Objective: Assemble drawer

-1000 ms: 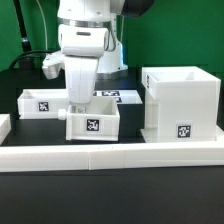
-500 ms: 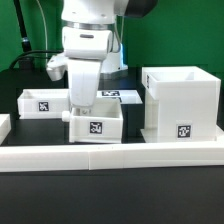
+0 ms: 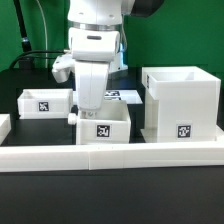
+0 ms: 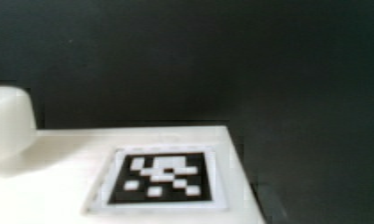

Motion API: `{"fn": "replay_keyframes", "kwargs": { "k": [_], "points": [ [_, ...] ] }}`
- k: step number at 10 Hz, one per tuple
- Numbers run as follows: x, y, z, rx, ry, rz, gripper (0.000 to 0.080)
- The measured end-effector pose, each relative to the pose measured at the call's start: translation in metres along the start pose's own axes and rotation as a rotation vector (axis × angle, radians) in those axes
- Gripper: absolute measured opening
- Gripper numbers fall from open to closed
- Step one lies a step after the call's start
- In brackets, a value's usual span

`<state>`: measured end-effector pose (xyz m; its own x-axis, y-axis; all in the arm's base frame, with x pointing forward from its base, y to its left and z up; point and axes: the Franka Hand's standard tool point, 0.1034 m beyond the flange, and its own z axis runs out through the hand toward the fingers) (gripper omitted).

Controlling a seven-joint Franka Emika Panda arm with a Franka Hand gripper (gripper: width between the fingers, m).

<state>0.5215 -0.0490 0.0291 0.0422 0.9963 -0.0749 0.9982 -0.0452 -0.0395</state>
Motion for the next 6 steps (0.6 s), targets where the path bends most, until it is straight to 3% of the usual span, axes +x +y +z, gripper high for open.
{"fn": "replay_keyframes", "kwargs": {
  "k": [4, 5, 6],
  "points": [
    [0.015, 0.000, 0.003, -0.002, 0.008, 0.035, 0.0042],
    [0.013, 0.001, 0.003, -0.008, 0.008, 0.042, 0.0042],
    [0.013, 0.002, 0.003, -0.032, 0.010, 0.043, 0.0042]
  ]
}}
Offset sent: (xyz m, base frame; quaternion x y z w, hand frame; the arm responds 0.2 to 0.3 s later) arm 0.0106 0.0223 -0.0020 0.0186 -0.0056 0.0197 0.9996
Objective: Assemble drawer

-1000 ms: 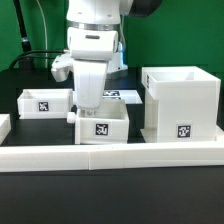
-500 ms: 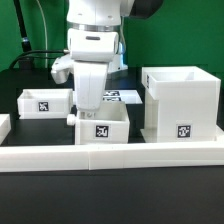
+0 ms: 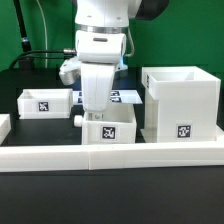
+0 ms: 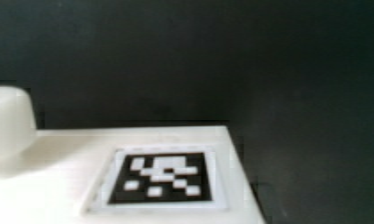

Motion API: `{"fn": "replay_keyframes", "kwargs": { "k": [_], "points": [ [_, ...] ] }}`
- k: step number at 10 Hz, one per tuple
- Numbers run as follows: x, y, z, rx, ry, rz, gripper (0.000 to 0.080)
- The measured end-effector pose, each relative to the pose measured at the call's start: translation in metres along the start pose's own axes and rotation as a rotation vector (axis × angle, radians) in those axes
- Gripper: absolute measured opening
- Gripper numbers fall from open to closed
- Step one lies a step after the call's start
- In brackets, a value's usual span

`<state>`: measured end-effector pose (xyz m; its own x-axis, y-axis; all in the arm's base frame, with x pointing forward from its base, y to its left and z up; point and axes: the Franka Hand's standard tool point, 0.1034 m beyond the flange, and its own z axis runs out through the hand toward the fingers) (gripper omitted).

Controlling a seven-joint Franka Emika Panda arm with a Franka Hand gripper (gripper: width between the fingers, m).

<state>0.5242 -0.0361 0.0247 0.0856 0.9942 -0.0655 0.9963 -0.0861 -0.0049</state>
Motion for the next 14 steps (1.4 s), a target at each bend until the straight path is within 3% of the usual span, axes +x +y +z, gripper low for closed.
{"fn": "replay_keyframes", "kwargs": {
  "k": [4, 8, 12, 14],
  "points": [
    [0.012, -0.001, 0.001, 0.012, 0.007, -0.017, 0.0042],
    [0.010, -0.001, 0.001, 0.011, 0.007, -0.015, 0.0042],
    [0.012, 0.000, 0.002, -0.020, 0.012, -0.014, 0.0042],
    [0.013, -0.001, 0.002, -0.017, 0.012, -0.006, 0.0042]
  ]
}}
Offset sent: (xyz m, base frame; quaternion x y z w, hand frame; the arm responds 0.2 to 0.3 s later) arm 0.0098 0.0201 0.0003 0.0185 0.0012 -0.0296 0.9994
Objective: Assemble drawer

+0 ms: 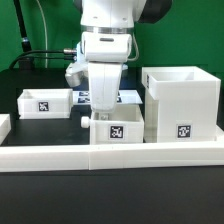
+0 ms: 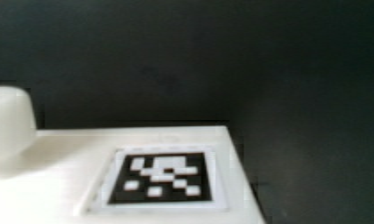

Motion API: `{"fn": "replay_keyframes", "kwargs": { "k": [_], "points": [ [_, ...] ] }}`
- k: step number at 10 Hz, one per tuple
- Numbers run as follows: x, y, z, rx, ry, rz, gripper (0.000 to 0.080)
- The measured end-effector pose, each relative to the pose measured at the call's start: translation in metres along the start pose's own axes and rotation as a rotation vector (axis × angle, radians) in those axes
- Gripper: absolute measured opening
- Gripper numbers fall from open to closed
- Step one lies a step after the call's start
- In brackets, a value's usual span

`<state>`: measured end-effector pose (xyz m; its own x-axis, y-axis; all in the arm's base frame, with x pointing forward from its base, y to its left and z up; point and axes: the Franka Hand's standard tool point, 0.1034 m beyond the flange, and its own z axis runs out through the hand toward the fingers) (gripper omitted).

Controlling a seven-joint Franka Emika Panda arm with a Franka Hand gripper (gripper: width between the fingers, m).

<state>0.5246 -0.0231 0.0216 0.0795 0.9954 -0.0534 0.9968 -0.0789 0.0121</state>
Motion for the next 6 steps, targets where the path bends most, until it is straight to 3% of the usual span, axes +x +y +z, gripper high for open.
{"fn": "replay_keyframes", "kwargs": {
  "k": [6],
  "points": [
    [0.0034, 0.0014, 0.0015, 0.004, 0.002, -0.001, 0.0042]
  ]
}}
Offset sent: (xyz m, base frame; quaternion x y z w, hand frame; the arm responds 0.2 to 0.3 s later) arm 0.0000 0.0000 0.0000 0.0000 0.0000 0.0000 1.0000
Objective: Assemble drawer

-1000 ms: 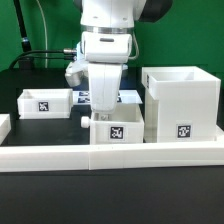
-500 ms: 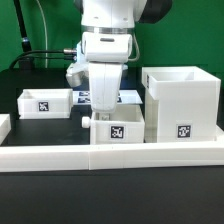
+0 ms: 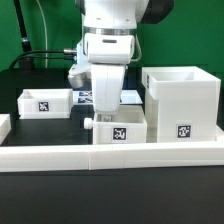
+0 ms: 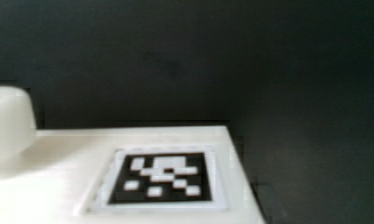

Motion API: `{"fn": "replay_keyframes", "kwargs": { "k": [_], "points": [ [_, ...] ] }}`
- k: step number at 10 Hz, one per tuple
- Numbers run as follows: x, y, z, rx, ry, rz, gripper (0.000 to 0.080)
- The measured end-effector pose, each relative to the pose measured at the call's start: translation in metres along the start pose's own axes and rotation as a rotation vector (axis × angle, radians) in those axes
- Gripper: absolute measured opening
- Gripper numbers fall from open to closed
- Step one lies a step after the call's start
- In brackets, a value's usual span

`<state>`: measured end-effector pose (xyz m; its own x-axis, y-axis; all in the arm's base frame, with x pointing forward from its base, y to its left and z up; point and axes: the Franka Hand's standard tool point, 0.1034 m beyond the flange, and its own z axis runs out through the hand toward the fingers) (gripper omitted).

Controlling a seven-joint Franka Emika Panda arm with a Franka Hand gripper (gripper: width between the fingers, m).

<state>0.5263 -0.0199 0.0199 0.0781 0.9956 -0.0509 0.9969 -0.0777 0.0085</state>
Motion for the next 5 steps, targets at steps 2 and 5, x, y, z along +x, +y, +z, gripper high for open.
{"fn": "replay_keyframes", "kwargs": {
  "k": [2, 5],
  "points": [
    [0.008, -0.001, 0.002, -0.002, 0.005, -0.003, 0.0042],
    [0.013, 0.000, 0.004, -0.024, 0.012, -0.004, 0.0042]
  ]
}}
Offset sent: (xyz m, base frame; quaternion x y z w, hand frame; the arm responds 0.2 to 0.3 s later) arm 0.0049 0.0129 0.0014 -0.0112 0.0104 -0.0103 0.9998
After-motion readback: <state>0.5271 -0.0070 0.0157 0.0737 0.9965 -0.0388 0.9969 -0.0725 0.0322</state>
